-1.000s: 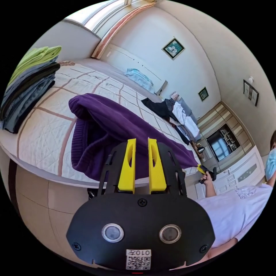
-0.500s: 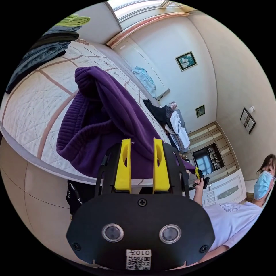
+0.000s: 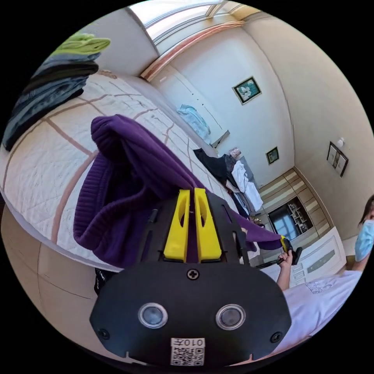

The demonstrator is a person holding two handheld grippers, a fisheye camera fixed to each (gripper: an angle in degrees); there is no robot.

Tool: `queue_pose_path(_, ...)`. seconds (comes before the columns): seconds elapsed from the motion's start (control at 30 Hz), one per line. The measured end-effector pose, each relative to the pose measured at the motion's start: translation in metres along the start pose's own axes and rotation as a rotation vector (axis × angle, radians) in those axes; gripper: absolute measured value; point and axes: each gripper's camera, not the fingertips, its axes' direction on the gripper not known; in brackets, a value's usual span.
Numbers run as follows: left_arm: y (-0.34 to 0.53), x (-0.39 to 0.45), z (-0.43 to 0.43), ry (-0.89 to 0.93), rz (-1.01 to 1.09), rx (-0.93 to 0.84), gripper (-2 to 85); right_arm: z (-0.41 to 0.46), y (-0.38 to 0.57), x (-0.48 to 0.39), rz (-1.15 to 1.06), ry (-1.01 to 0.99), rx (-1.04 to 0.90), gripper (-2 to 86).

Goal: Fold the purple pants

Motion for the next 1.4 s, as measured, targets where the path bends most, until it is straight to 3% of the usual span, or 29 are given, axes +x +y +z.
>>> queue_pose_path(0.13,-0.089,0.033,0.006,0.0,0.109,0.05,2.0,0.024,-0.066,-0.024,-0.098,-0.05,-0.032,3.3)
queue_pose_path(0.23,-0.198,0.068,0.049,-0.029,0.173,0.02,3.6,0.056,-0.148,-0.046,-0.113,0.046,0.06,3.5)
queue_pose_path(0.4,-0.276,0.092,0.127,-0.084,0.121,-0.323,8.4,0.098,-0.2,-0.071,-0.099,0.172,-0.048,8.9)
queue_pose_path(0.6,-0.164,0.096,0.083,-0.133,0.363,-0.28,10.7,0.086,-0.092,-0.028,-0.148,0.242,-0.015,11.9)
queue_pose_path(0.77,-0.022,0.027,0.001,-0.326,0.153,-0.171,12.3,0.064,0.004,0.041,0.051,0.19,0.002,11.7)
queue_pose_path(0.87,0.021,0.005,-0.022,-0.434,0.079,-0.101,13.1,0.069,0.05,0.057,0.137,0.218,-0.01,13.2)
queue_pose_path(1.03,0.05,-0.017,-0.013,-0.589,-0.021,-0.172,14.0,0.073,0.089,0.052,0.241,0.202,0.012,13.6)
queue_pose_path(1.2,0.083,-0.043,-0.014,-0.415,-0.21,-0.119,13.5,0.083,0.089,0.039,0.235,0.221,-0.041,13.7)
queue_pose_path(1.27,0.092,-0.055,-0.011,-0.256,-0.253,-0.077,13.0,0.087,0.082,0.035,0.226,0.215,-0.067,13.7)
queue_pose_path(1.4,0.092,-0.068,-0.013,-0.214,-0.289,-0.031,11.1,0.092,0.066,0.027,0.229,0.245,-0.095,13.4)
